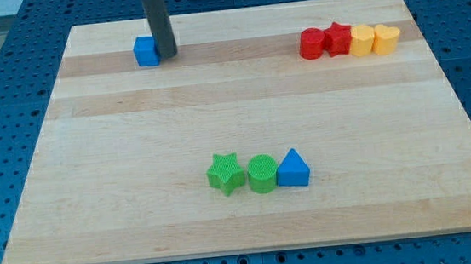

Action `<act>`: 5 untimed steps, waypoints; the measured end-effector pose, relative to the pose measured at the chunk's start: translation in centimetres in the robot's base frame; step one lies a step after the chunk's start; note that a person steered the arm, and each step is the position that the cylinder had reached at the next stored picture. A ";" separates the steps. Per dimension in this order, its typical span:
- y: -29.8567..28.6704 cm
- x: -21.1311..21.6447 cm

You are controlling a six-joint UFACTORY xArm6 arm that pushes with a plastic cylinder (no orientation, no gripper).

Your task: Push the blue cube towards the top left corner of the board

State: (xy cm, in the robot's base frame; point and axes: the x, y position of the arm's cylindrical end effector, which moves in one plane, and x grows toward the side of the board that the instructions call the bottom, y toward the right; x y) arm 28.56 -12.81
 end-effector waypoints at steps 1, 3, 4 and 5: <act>-1.8 0.0; -4.5 0.0; -5.0 0.0; -4.0 0.6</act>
